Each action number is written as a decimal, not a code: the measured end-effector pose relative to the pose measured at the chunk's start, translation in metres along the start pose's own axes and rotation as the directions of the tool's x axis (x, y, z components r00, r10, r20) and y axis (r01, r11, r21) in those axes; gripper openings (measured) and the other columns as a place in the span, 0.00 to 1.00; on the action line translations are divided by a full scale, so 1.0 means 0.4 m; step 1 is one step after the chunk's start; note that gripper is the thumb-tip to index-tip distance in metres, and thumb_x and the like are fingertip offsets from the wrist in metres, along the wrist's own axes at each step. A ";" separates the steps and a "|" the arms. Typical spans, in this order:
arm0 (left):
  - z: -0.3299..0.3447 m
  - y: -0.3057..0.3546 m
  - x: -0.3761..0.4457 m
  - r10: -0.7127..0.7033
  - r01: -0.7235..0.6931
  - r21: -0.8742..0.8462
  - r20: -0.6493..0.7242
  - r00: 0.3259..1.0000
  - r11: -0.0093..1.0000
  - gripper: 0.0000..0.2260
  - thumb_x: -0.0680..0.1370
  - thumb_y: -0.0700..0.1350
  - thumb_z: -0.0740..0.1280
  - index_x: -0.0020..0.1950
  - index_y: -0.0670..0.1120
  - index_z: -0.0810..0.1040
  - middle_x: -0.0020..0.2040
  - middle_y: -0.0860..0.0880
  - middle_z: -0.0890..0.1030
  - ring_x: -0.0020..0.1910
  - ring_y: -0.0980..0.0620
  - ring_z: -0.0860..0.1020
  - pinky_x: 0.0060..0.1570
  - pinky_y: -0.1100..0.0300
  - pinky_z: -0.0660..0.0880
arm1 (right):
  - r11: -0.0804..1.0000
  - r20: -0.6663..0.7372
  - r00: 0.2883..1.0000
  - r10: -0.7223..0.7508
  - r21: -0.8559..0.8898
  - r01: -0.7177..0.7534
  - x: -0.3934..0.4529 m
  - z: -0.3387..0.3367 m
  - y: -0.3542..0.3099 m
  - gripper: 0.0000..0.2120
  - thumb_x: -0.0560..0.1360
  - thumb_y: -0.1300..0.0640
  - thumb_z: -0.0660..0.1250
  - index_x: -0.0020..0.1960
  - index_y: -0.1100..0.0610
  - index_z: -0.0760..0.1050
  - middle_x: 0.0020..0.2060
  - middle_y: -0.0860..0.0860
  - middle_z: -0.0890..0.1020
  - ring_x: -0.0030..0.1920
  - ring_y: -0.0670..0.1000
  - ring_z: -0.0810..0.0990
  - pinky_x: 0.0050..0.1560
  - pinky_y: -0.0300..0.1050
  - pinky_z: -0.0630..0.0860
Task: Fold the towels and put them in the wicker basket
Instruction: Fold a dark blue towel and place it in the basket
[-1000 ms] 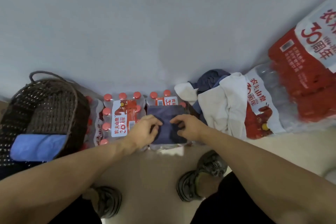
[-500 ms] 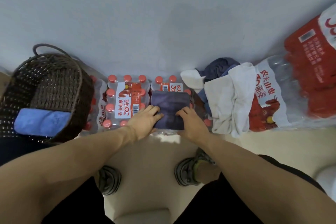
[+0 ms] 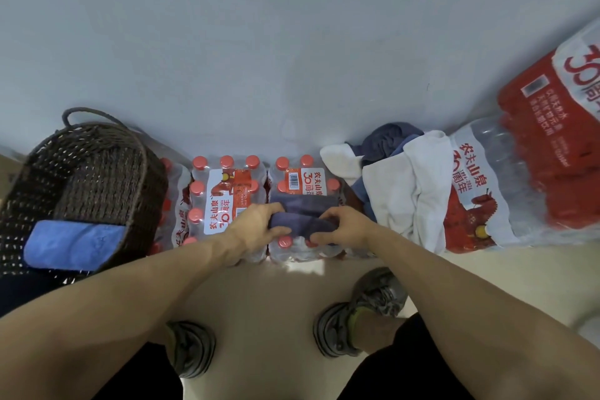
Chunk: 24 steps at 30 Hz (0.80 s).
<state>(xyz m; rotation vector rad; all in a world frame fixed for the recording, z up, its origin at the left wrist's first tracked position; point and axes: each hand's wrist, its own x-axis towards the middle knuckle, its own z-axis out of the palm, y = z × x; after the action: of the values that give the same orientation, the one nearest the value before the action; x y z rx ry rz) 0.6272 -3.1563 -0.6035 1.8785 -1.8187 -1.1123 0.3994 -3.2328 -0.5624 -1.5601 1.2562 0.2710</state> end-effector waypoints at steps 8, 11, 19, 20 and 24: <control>0.008 -0.012 0.008 -0.174 0.174 -0.070 0.012 0.985 0.982 0.05 0.81 0.55 0.62 0.50 0.56 0.70 0.43 0.56 0.78 0.40 0.57 0.78 0.35 0.68 0.70 | 0.996 -0.156 0.985 0.070 0.063 -0.061 0.018 0.011 0.013 0.16 0.79 0.54 0.66 0.66 0.55 0.74 0.58 0.54 0.81 0.58 0.55 0.78 0.59 0.48 0.75; 0.001 -0.007 0.016 -0.209 0.206 -0.066 -0.037 0.977 0.976 0.08 0.80 0.56 0.62 0.43 0.57 0.67 0.40 0.58 0.76 0.37 0.57 0.77 0.32 0.69 0.67 | 0.996 -0.160 0.983 0.090 0.016 -0.089 0.031 0.023 0.013 0.17 0.81 0.54 0.62 0.69 0.56 0.71 0.63 0.55 0.78 0.64 0.58 0.76 0.66 0.53 0.73; 0.021 0.005 0.033 -0.269 0.274 0.075 -0.069 0.961 0.959 0.10 0.81 0.59 0.59 0.50 0.52 0.68 0.40 0.54 0.76 0.38 0.54 0.77 0.41 0.60 0.74 | 0.973 -0.298 0.931 0.210 -0.031 -0.229 0.067 0.065 0.011 0.16 0.83 0.49 0.56 0.67 0.55 0.70 0.63 0.55 0.77 0.65 0.57 0.75 0.64 0.49 0.72; 0.022 0.007 0.034 -0.285 0.289 0.058 -0.070 0.956 0.955 0.10 0.81 0.59 0.59 0.50 0.53 0.69 0.40 0.55 0.76 0.38 0.54 0.77 0.42 0.60 0.75 | 0.969 -0.310 0.927 0.213 -0.053 -0.241 0.069 0.067 0.010 0.16 0.83 0.49 0.56 0.67 0.55 0.70 0.63 0.55 0.77 0.64 0.57 0.75 0.63 0.48 0.73; 0.014 0.008 0.036 -0.329 0.332 0.030 -0.078 0.941 0.943 0.11 0.79 0.59 0.62 0.50 0.53 0.69 0.41 0.55 0.77 0.39 0.55 0.77 0.43 0.59 0.75 | 0.951 -0.348 0.916 0.201 -0.155 -0.268 0.072 0.064 0.011 0.18 0.83 0.47 0.56 0.65 0.57 0.71 0.60 0.57 0.78 0.62 0.58 0.77 0.61 0.48 0.74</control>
<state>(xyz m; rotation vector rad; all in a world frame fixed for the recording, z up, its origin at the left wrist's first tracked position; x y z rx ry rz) 0.6195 -3.1689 -0.6096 2.2794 -1.5353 -1.0969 0.4185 -3.2276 -0.5958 -1.6713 1.7310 0.3069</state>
